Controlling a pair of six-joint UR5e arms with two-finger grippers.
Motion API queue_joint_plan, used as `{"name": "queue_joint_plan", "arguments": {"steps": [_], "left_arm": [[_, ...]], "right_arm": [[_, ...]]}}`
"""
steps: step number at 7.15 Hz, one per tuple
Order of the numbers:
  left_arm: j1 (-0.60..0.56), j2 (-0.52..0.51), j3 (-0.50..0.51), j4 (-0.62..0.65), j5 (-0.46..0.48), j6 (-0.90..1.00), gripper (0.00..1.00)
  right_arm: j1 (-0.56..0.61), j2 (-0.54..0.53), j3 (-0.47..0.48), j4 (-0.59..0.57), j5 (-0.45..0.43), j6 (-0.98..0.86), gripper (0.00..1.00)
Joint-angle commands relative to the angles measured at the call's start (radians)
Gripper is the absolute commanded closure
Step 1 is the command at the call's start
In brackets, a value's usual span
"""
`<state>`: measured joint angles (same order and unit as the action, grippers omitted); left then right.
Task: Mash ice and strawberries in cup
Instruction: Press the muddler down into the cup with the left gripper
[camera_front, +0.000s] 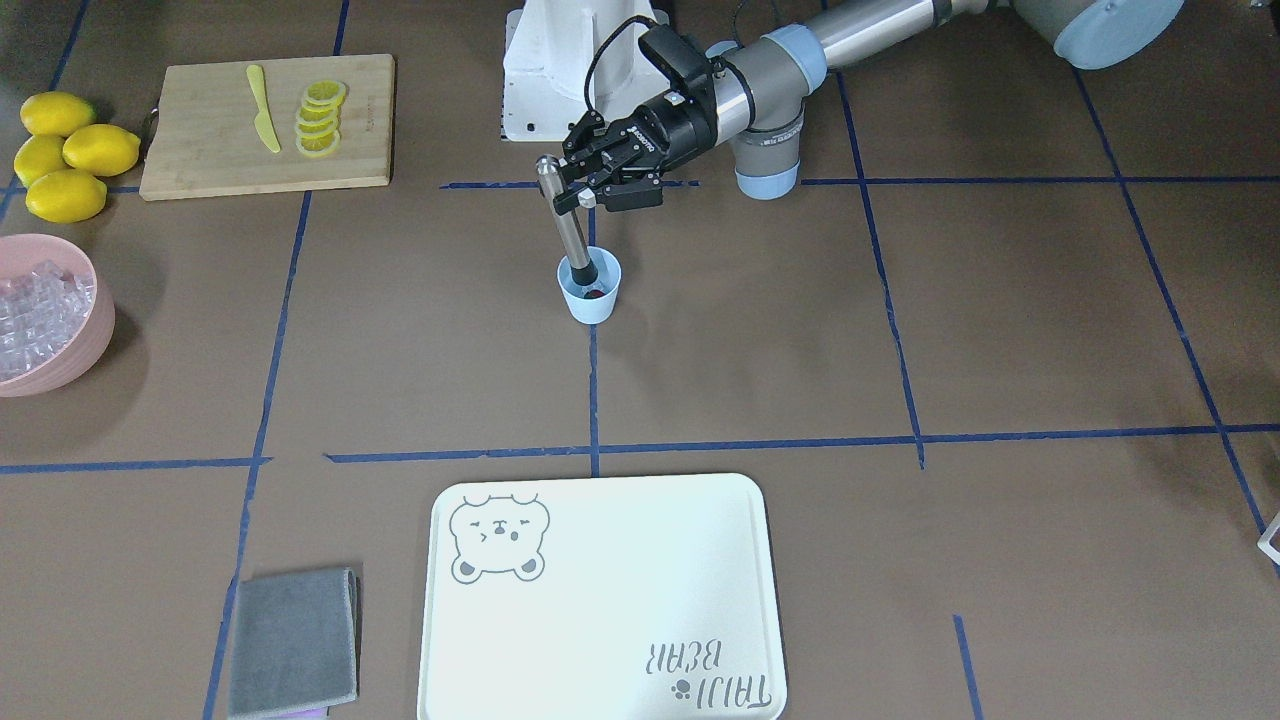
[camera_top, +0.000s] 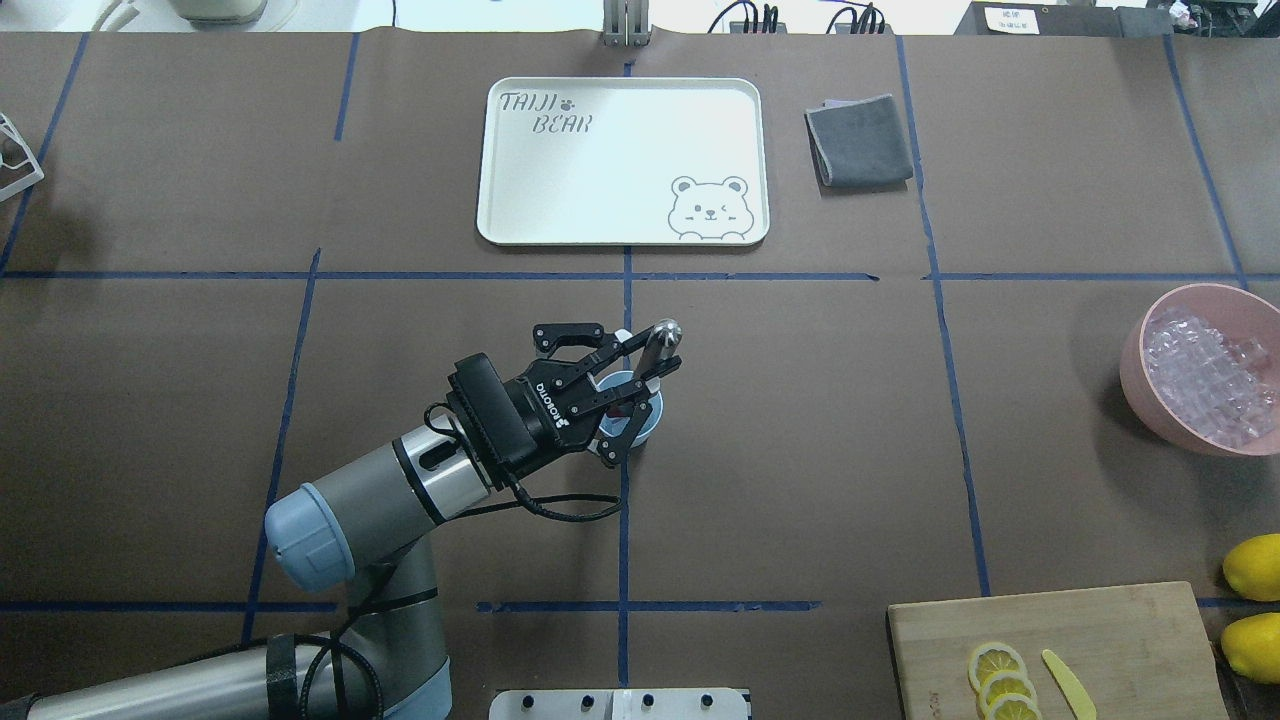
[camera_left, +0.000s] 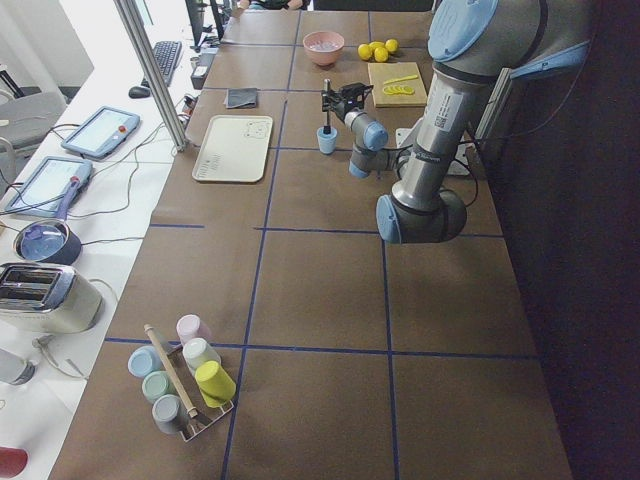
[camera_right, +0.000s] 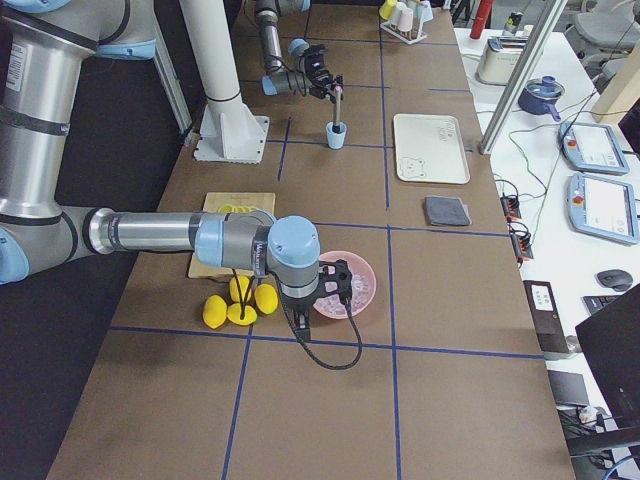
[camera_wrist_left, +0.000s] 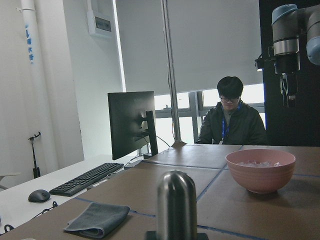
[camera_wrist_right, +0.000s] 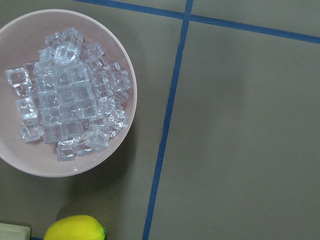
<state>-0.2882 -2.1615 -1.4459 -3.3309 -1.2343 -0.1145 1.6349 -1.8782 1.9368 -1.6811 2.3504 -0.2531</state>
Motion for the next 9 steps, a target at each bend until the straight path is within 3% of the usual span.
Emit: {"name": "queue_joint_plan", "arguments": {"steps": [1,3,7,9], "left_arm": [[-0.014,0.011,-0.211,0.243,-0.005,-0.01,0.98],[-0.014,0.014,-0.38,0.57,-0.005,-0.054,0.98],[-0.026,0.052,-0.456,1.038,-0.007,-0.389,1.0],[-0.052,0.058,-0.578,1.425,-0.008,-0.413,1.0]], "right_arm": [[0.0,-0.001,0.002,0.001,0.001,0.0,0.01],[-0.001,0.001,0.001,0.001,0.0,0.0,0.01],[-0.004,0.02,0.001,0.001,0.006,0.005,0.01],[-0.006,0.022,-0.001,0.0,0.007,0.008,0.01]]}}
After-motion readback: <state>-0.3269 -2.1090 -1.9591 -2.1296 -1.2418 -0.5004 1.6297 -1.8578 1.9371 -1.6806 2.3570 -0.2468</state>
